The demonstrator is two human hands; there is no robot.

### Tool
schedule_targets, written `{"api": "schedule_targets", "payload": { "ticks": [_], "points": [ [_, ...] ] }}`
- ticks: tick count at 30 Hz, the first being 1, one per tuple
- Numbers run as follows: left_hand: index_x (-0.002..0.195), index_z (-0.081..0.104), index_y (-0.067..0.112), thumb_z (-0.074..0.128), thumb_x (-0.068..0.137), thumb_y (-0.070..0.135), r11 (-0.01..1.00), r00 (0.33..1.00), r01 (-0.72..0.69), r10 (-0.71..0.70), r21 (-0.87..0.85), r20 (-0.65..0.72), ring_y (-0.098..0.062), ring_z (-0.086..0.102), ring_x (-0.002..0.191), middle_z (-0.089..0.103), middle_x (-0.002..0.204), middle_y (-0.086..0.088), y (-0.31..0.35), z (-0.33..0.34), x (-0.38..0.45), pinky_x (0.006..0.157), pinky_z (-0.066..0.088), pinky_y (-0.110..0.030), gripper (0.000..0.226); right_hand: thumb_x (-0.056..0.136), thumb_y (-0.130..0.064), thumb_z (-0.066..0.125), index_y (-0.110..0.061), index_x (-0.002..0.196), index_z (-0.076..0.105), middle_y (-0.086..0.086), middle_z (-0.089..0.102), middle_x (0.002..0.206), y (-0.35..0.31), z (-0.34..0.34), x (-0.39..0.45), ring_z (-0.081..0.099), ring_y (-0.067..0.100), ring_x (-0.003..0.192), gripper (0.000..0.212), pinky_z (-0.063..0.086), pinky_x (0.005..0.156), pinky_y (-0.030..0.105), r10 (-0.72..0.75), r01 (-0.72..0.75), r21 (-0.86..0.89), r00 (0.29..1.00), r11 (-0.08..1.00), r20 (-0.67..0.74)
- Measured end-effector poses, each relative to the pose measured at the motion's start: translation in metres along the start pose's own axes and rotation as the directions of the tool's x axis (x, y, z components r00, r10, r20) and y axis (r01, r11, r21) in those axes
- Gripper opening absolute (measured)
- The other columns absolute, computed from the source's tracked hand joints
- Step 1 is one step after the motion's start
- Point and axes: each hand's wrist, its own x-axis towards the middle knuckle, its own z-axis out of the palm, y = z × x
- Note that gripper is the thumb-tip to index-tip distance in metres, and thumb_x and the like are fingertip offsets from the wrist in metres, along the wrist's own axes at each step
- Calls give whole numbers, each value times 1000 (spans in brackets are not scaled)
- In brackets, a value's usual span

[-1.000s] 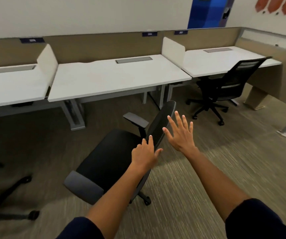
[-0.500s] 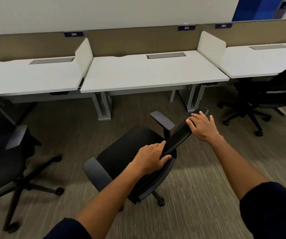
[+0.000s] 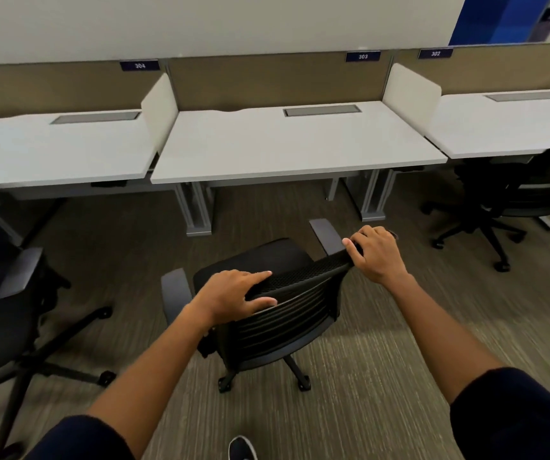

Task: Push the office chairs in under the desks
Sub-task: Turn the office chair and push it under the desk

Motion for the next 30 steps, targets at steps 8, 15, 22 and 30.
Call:
{"api": "schedule_targets", "payload": {
  "ticks": [8, 15, 22, 30],
  "points": [
    [127, 66, 20, 14, 87, 82, 993, 989, 73, -60, 96, -138, -22, 66, 101, 73, 111, -2, -118, -10, 55, 80, 54, -39, 90, 97, -59, 29, -18, 59, 53, -3, 48, 62, -15, 19, 64, 46, 18, 60, 61, 31, 58, 31, -37, 50, 110, 993, 993, -115],
    [98, 73, 18, 29, 93, 51, 984, 968, 116, -82, 136, -238, -24, 68, 81, 73, 86, -3, -185, -8, 122, 73, 54, -40, 56, 95, -59, 30, -21, 56, 52, -4, 51, 60, -15, 40, 109, 46, 13, 56, 59, 25, 53, 25, 11, 2, 93, 991, 996, -137],
    [56, 51, 19, 24, 101, 38, 977, 913, 211, -209, -33, -351, -22, 53, 53, 54, 55, 0, -185, -6, 184, 61, 50, -40, 56, 94, -52, 37, -21, 54, 48, -5, 44, 58, -18, 54, 151, 42, 17, 56, 52, 28, 56, 29, 114, -107, 42, 972, 993, -207],
    [52, 50, 13, 32, 104, 44, 971, 822, 200, -238, -129, -517, -20, 45, 44, 46, 46, 1, -181, 3, 257, 55, 44, -38, 62, 96, -55, 38, -16, 55, 58, -4, 54, 60, 13, 62, 200, 50, 17, 53, 59, 36, 48, 28, 240, -239, 28, 960, 971, -143]
  ]
}}
